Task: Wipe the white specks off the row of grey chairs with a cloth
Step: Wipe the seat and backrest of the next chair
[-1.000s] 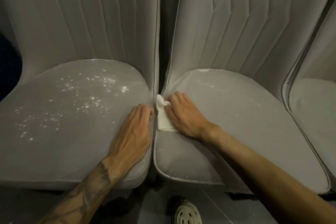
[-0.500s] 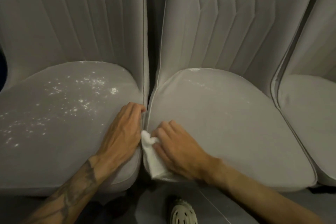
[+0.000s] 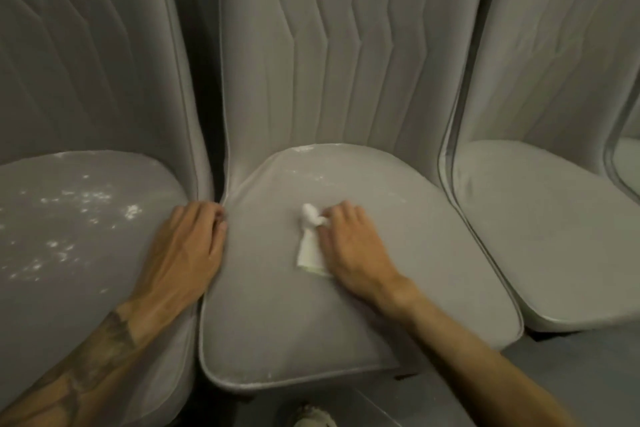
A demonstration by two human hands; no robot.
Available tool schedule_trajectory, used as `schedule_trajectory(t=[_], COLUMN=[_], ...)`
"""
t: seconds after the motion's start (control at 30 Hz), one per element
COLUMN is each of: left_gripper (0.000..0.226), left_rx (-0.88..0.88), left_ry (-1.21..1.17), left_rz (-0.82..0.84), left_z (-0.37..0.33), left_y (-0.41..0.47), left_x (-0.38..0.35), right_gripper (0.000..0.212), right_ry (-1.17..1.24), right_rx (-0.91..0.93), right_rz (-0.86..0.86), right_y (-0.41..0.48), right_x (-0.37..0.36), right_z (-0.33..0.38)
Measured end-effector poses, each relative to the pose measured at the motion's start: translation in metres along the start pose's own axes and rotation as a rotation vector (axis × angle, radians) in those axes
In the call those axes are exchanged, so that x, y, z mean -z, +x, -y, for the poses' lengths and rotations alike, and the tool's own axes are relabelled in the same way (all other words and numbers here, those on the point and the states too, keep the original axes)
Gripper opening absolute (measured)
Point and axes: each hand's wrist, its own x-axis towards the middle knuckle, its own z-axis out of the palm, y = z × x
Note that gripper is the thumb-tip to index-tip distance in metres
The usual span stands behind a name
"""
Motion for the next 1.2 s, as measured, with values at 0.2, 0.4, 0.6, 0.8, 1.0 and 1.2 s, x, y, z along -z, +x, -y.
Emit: schedule_trajectory(t=[0.2,0.4,0.6,0.8,1.0,1.2], left_gripper=[0.025,0.022,0.024,0.02,0.02,0.025], left_rx=[-0.035,-0.061,-0.088,-0.068,-0.078,-0.042], left_ry=[0.084,0.076,0.062,0.056,0.056,0.01], left_rz=[-0.071,-0.116,-0.138,-0.142,-0.142,-0.116], left_z=[0.0,0.004,0.01,0.009,0.007,0.007], left_y=[-0.002,-0.002,-0.002,-0.003,-0.002,-0.003], left_x=[-0.011,-0.018,-0.022,-0.023,-0.023,-0.023], right_gripper=[0.011,0.027,0.026,0.032,0.003,0.03], right_ry=[-0.195,-0.122,0.253,-0.303,0.016,-0.202], right_rx=[-0.537,-0.191,-0.16,-0.618,-0.035,-0.432], right_rz=[-0.1,0.073,0.0,0.128,0.027,0.047], right_y=[0.018,0.041,0.066,0.097,0.153,0.14], right_x=[0.022,-0.026,-0.01,-0.02,-0.073,-0.049], right_z=[-0.128,-0.032,-0.022,-0.119,-0.012,-0.108])
